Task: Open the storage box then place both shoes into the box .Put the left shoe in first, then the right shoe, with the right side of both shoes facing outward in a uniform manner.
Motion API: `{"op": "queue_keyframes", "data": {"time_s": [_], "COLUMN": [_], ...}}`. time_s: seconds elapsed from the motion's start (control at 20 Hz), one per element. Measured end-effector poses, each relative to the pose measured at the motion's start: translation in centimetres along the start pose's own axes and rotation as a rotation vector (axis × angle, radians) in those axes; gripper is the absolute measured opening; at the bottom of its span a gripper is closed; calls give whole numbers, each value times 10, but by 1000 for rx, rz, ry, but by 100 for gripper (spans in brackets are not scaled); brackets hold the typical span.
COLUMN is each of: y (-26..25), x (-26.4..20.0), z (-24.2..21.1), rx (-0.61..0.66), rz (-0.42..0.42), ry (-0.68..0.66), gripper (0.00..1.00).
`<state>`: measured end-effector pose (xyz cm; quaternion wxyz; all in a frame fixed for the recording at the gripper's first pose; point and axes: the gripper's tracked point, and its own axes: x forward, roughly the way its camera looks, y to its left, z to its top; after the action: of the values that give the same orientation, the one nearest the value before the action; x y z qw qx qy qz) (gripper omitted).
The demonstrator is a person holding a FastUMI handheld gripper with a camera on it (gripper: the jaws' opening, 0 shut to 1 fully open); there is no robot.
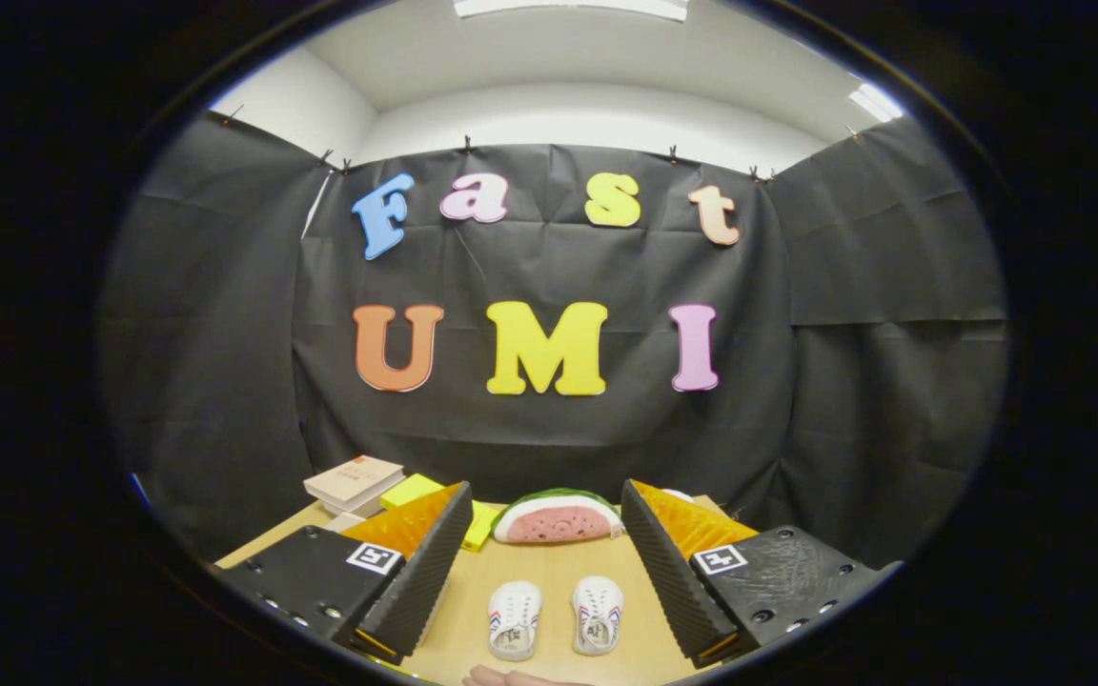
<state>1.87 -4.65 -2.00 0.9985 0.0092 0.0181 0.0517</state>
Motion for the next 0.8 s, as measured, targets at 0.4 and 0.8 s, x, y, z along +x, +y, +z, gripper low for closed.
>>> {"op": "queue_keyframes", "data": {"time_s": [0.4, 0.8], "y": [2, 19], "x": [19, 62], "z": [-16, -79], "rx": [-4, 56], "rz": [53, 173], "ry": [32, 206], "gripper": [95, 95]}}
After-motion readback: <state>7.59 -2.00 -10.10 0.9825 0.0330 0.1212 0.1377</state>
